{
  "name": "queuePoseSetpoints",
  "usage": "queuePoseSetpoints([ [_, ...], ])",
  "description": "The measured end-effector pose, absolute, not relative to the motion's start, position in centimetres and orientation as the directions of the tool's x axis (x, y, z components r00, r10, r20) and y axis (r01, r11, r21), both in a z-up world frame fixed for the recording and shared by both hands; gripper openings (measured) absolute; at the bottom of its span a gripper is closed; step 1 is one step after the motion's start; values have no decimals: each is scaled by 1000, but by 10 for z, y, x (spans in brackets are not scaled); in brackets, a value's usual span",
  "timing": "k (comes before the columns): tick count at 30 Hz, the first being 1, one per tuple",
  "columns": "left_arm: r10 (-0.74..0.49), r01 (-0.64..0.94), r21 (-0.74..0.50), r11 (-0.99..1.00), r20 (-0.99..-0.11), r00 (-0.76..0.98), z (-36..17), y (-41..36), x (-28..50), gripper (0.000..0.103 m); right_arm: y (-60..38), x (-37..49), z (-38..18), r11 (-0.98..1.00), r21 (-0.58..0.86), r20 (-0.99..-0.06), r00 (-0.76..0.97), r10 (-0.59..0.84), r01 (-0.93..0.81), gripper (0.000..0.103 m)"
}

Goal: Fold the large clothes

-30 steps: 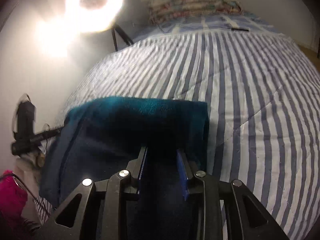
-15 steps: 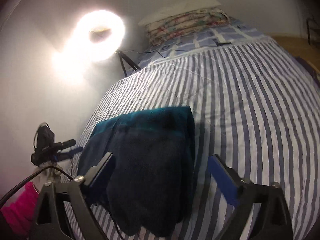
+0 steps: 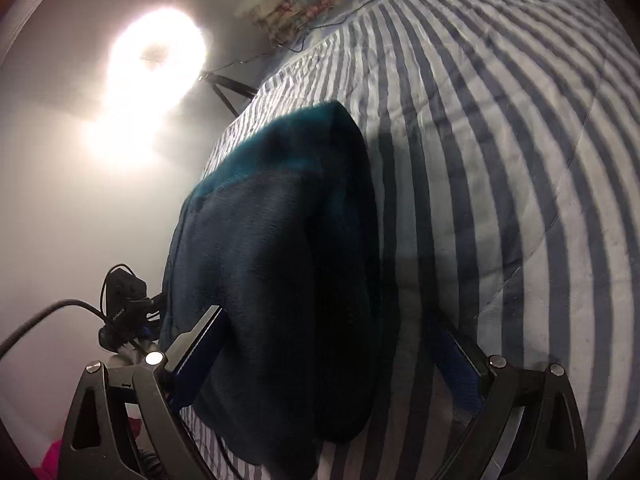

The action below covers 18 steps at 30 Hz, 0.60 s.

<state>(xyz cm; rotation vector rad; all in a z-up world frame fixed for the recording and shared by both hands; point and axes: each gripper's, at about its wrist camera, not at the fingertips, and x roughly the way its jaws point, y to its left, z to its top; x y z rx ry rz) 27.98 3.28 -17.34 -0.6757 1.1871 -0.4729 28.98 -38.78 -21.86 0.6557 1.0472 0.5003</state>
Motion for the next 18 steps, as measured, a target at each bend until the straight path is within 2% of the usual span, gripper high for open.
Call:
queuePoseSetpoints([
  [2,-670,-13,-711,703,-669,323,-175,35,278,80,-387,290,-220,695,715,-610,421,672,-74,100],
  [5,-664,-29,-710,704,-672,328,-174,44,273,80,-386,291,-223,663,745,-582,411,702,-78,93],
  [7,-653,-36,-701,712,-681,331,-174,52,267,80,-384,290,-223,656,748,-577,391,717,-100,80],
  [15,-616,15,-654,757,-705,350,-172,40,269,87,-370,294,-229,651,754,-575,390,719,-88,79],
  [16,-618,20,-653,757,-705,348,-171,39,270,84,-364,295,-228,666,741,-589,391,708,-90,79],
  [17,-626,25,-660,751,-699,344,-171,37,269,63,-360,296,-226,676,731,-597,391,700,-95,76],
  [18,-649,28,-679,733,-688,325,-171,35,270,56,-355,297,-224,686,720,-605,388,695,-106,69],
])
